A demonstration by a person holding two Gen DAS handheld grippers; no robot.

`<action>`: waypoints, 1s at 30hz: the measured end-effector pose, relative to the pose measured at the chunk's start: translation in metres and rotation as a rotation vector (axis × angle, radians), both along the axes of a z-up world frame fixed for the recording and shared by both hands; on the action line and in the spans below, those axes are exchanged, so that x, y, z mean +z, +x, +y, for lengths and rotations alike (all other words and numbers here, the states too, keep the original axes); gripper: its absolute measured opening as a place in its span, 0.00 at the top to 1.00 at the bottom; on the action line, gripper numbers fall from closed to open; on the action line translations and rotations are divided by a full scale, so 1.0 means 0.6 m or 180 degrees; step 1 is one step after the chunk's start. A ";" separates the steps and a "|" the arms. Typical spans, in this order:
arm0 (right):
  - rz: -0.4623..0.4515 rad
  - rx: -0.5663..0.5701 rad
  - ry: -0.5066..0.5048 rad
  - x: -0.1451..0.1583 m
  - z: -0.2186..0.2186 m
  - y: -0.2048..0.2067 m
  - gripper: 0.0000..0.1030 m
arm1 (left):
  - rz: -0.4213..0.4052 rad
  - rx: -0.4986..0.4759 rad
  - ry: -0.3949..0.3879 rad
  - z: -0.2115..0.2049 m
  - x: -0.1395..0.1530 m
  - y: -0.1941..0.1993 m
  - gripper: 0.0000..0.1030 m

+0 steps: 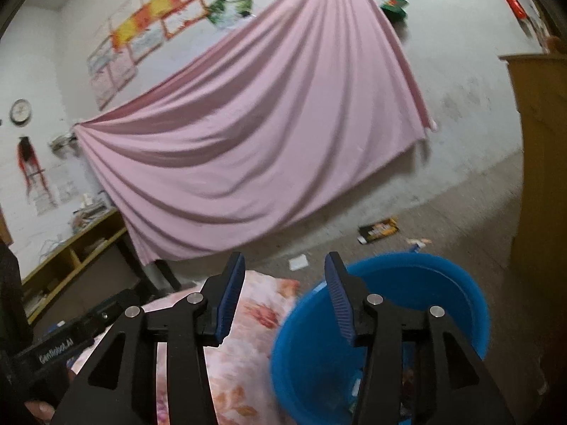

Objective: Collect trash
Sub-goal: 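Move both tools back over the bed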

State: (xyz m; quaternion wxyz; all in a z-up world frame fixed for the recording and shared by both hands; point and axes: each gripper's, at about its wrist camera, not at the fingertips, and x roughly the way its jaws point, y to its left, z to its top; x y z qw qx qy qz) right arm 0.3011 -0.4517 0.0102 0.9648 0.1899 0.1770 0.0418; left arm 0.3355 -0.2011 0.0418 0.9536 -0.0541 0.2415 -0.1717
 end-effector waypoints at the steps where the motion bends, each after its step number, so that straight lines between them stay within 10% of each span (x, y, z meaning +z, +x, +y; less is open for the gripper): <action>1: -0.0049 0.0032 -0.0022 0.002 0.008 0.000 0.55 | -0.0041 0.0053 -0.0022 0.015 0.004 -0.004 0.50; 6: -0.0338 0.0156 -0.0046 0.017 0.046 -0.003 0.28 | -0.0227 0.0287 -0.0057 0.080 0.019 -0.023 0.38; 10: -0.0601 0.0209 -0.0098 0.033 0.078 -0.011 0.20 | -0.0435 0.0514 -0.0075 0.131 0.025 -0.044 0.06; 14: -0.0800 0.0252 -0.0135 0.043 0.110 -0.016 0.00 | -0.0652 0.0714 -0.0109 0.180 0.030 -0.064 0.02; 30: -0.1099 0.0580 -0.0531 0.041 0.251 -0.016 0.00 | -0.0914 0.1166 0.0029 0.306 0.010 -0.100 0.02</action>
